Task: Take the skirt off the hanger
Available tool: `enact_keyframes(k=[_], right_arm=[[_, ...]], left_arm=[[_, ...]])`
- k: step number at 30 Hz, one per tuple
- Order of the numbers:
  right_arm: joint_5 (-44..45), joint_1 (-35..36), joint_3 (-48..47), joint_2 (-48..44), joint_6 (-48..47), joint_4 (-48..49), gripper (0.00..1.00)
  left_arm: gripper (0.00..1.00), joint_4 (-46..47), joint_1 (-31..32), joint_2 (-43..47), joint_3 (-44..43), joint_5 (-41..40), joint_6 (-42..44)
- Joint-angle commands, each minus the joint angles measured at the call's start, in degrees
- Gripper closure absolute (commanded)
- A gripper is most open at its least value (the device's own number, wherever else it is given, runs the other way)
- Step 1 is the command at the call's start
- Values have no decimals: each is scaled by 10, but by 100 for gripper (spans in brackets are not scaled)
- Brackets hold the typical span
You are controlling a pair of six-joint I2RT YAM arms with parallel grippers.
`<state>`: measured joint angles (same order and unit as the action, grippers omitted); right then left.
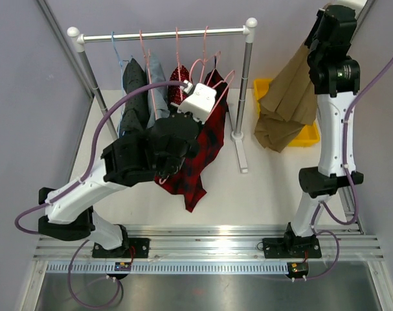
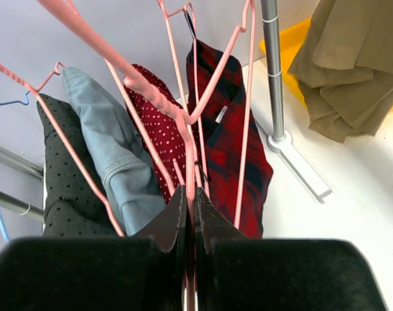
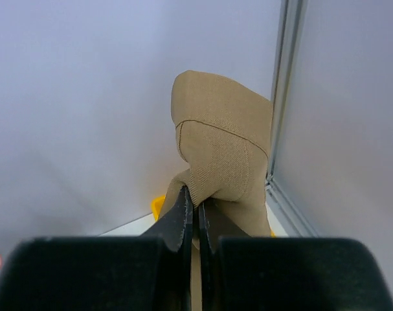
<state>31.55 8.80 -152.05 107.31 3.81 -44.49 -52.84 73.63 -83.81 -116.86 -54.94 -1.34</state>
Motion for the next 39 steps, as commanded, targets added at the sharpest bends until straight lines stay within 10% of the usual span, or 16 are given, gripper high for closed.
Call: enact_keyframes(k=[1, 6, 9, 13, 23, 39], right_arm=[[-116, -54, 2, 33, 50, 56, 100], [-228, -84, 128, 95, 127, 85, 100], [-262, -100, 120, 157, 157, -22, 23], [-313, -99, 446, -16, 182, 158, 1], [-399, -65, 814, -265, 231, 256, 1], [-425, -43, 915, -366, 225, 253, 2]], left_arm=[[100, 61, -39, -13, -6, 41, 28], [100, 76, -93, -49, -31, 84, 29], [100, 88, -110, -94, -75, 82, 47], [100, 109, -127, -153, -148, 84, 77], [100, 290, -173, -257, -223, 102, 173], [100, 356, -170, -284, -243, 167, 63]])
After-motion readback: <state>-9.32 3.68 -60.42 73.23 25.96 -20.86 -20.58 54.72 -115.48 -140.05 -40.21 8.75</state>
